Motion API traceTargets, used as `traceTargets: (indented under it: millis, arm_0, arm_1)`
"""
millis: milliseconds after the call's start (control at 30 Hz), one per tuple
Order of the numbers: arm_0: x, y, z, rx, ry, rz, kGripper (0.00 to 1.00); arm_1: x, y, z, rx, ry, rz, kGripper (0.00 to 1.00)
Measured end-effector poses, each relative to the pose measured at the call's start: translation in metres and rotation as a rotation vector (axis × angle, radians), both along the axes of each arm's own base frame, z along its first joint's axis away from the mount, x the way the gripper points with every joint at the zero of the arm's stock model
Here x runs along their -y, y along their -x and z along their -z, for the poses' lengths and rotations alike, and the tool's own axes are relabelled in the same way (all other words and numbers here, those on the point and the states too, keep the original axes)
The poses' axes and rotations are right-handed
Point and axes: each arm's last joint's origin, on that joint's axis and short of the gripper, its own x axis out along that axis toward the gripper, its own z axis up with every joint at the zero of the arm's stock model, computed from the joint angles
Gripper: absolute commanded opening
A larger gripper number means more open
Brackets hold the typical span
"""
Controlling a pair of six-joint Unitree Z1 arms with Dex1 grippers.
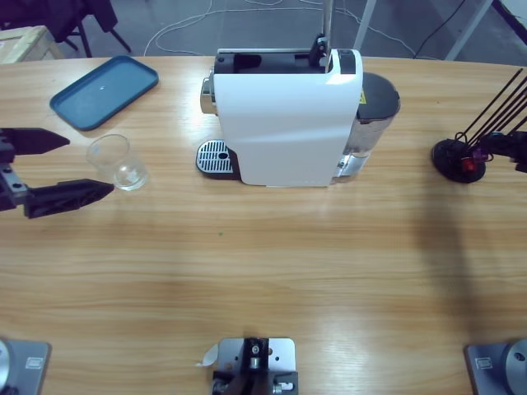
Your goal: Pour coffee
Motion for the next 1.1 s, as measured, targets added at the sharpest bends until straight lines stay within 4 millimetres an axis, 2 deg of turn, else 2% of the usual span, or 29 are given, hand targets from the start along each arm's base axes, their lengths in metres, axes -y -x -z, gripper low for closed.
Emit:
traceTargets:
  millis: [233,300,367,567,667,767,833,900,1100]
  arm_0:
    - [0.0,0.0,0.0,0.0,0.0,0.0,1.0]
    - [0.0,0.0,0.0,0.0,0.0,0.0,1.0]
    - [0.0,0.0,0.0,0.0,0.0,0.0,1.0]
    - [0.0,0.0,0.0,0.0,0.0,0.0,1.0]
    - [0.0,0.0,0.0,-0.002,0.003,-0.003,1.0]
    - [0.0,0.0,0.0,-0.003,0.003,-0.004,1.0]
    - [0.0,0.0,0.0,-0.003,0.003,-0.004,1.0]
    - [0.0,0.0,0.0,-0.003,0.003,-0.004,1.0]
    - [0.0,0.0,0.0,-0.004,0.004,-0.004,1.0]
  arm_1:
    - [0.007,-0.012,0.01,-0.025,-0.007,0.033,0.465]
    - [0.008,-0.013,0.01,-0.022,-0.009,0.035,0.34]
    - [0.011,-0.015,0.011,-0.018,-0.008,0.042,0.255]
    - [0.013,-0.021,0.015,-0.024,-0.003,0.032,0.24]
    - [0.013,-0.021,0.015,-0.021,-0.008,0.024,0.193]
    - [0.013,-0.021,0.015,-0.022,-0.008,0.017,0.096]
    - [0.014,-0.021,0.015,-0.022,-0.005,0.015,0.085]
    - [0.014,-0.021,0.014,-0.02,-0.003,0.013,0.008]
    - [0.014,-0.015,0.01,-0.024,-0.002,0.014,0.008]
